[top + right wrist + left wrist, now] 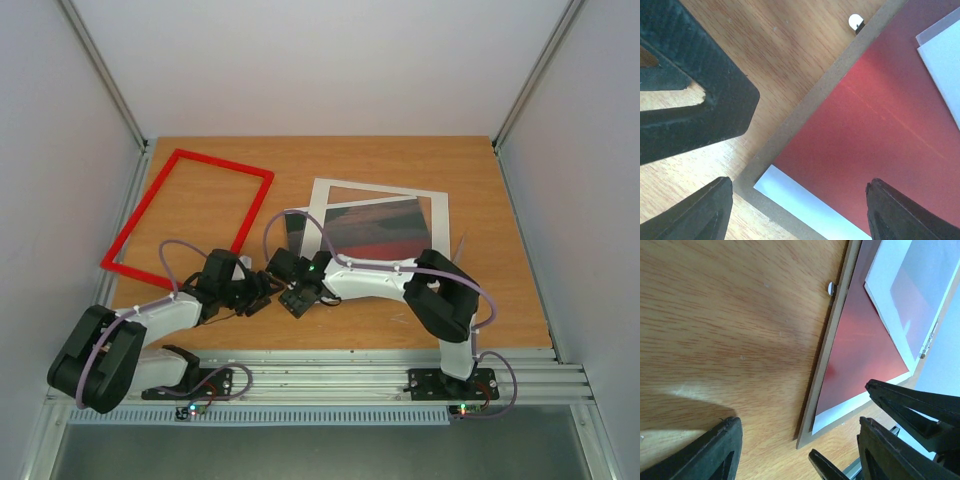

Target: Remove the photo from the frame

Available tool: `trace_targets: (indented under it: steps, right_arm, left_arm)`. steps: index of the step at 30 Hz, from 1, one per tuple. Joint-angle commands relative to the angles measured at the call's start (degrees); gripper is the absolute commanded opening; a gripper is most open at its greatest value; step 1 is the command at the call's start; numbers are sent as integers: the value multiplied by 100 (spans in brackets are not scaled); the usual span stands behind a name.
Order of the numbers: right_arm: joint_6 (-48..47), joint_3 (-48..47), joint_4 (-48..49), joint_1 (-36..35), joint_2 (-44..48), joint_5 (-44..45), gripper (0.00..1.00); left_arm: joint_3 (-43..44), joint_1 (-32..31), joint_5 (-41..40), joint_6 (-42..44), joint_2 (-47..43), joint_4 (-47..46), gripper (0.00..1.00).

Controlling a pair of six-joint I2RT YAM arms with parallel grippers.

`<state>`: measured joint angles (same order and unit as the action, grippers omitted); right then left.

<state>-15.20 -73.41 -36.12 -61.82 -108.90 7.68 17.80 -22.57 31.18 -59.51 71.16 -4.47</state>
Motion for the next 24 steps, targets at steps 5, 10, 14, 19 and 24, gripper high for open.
trace_targets:
  steps: [5,10,14,19,24]
  right_arm:
    - [86,-276,-308,46,-353,-140,75]
    - [118,-280,-393,93,-455,-105,74]
    - [155,-264,-413,163,-524,-144,73]
    - [184,-207,-398,237,-516,-240,70]
    - [176,-166,-370,284,-434,-386,65]
  left_arm:
    - [-106,8,-27,88,-87,45,64]
    - [-110,15,-16,81,-85,37,64]
    - [-103,15,-7,79,-84,39,64]
    - [-97,13,2,79,-94,41,64]
    - [-84,15,19,71,-111,45,64]
